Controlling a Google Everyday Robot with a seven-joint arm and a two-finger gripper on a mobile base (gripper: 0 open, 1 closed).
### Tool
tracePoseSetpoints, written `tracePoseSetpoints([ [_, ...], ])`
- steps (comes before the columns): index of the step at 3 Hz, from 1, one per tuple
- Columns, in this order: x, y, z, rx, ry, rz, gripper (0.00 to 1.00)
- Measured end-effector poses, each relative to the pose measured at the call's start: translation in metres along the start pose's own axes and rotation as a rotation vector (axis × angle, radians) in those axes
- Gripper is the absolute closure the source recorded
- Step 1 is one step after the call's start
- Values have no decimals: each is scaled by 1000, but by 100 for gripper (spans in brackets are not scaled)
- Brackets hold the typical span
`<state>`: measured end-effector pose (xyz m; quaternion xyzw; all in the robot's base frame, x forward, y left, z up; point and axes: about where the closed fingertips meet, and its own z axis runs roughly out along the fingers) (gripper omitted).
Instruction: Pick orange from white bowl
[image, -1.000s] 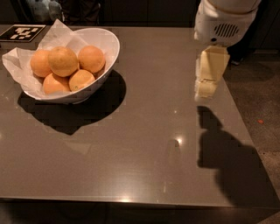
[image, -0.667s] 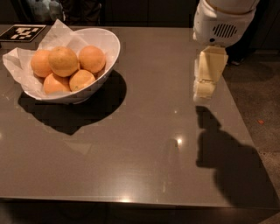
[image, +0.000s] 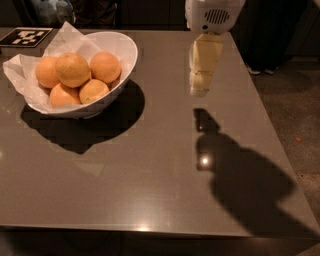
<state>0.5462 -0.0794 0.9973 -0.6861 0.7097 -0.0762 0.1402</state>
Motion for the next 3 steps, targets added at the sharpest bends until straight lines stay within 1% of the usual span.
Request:
tracePoseSetpoints([
  [1, -37, -23, 10, -6, 17, -83, 0],
  [2, -48, -29, 10, 21, -6, -92, 0],
  [3, -75, -29, 0, 52, -55, -136, 0],
])
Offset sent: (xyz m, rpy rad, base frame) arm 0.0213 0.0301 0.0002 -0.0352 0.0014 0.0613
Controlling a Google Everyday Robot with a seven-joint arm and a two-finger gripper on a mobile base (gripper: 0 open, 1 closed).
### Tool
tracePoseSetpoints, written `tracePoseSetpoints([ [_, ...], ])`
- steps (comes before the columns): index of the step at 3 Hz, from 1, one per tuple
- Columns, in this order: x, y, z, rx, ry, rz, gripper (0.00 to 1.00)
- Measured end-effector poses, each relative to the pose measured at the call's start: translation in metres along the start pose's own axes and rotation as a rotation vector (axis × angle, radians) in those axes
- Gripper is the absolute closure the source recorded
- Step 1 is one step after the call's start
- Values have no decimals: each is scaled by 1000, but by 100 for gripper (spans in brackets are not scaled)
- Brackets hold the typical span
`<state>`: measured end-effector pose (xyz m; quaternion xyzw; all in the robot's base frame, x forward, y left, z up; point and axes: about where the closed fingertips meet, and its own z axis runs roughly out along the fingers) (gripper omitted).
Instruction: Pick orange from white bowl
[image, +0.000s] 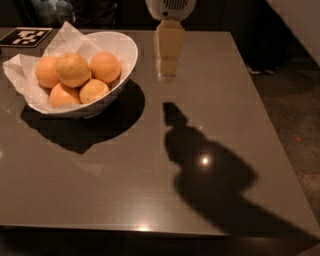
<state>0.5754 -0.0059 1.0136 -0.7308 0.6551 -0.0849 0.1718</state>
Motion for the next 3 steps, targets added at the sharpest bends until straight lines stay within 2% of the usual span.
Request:
tracePoseSetpoints([
  [1, -41, -10, -7, 11, -12, -23, 0],
  [2, -95, -32, 1, 10, -40, -63, 0],
  [3, -136, -54, 27, -17, -73, -85, 0],
])
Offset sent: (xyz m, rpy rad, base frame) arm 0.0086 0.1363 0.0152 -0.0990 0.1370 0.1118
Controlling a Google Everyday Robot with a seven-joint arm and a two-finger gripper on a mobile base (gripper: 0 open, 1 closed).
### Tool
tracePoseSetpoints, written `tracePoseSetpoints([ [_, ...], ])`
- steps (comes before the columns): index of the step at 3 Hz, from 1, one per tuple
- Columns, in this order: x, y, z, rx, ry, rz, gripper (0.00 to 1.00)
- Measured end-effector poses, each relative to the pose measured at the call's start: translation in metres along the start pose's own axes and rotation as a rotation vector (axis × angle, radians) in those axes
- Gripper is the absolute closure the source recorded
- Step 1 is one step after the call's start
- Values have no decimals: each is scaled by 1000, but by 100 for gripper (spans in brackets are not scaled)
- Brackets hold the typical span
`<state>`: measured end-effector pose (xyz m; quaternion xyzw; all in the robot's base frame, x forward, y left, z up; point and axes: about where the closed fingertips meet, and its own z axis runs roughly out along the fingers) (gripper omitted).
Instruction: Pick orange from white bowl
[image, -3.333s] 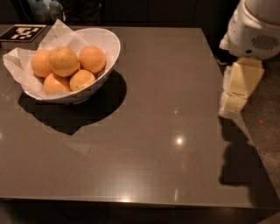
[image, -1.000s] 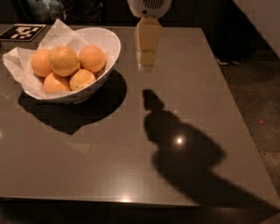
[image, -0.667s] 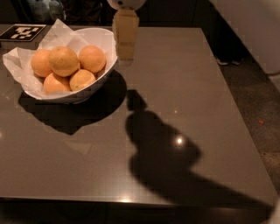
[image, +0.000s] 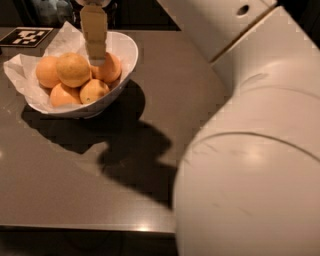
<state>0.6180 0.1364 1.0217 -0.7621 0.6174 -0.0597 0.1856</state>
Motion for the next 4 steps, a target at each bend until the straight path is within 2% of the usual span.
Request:
tracePoseSetpoints([
  [1, -9, -10, 3, 33, -28, -3, 0],
  [2, -26, -4, 22, 9, -15, -48, 0],
  [4, -49, 12, 57, -65, -16, -82, 0],
])
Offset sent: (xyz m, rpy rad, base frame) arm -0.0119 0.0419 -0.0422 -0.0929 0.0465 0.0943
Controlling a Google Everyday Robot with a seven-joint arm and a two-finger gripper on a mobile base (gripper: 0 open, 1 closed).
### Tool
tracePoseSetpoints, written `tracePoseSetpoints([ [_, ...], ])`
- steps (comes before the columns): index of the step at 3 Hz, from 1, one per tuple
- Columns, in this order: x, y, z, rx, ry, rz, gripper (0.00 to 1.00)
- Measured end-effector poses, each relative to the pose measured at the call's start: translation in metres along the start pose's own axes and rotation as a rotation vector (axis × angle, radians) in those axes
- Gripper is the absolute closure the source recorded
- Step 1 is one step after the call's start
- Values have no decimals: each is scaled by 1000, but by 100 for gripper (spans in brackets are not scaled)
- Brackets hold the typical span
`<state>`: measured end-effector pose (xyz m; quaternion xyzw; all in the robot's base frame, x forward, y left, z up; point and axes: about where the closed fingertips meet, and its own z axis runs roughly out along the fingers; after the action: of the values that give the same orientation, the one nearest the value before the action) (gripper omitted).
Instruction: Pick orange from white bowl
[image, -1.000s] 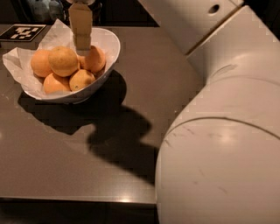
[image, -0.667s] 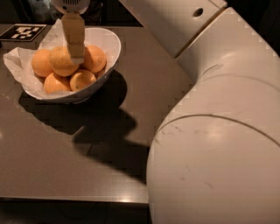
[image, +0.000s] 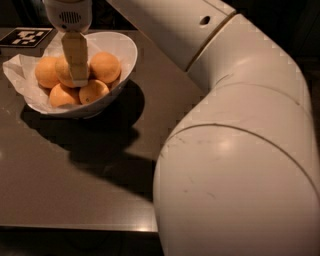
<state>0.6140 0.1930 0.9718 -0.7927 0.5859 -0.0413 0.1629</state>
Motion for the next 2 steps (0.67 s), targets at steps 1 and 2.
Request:
tracePoseSetpoints([
  [1, -6, -1, 9, -19, -2, -1, 13],
  [2, -5, -4, 16, -36, -1, 6, 27],
])
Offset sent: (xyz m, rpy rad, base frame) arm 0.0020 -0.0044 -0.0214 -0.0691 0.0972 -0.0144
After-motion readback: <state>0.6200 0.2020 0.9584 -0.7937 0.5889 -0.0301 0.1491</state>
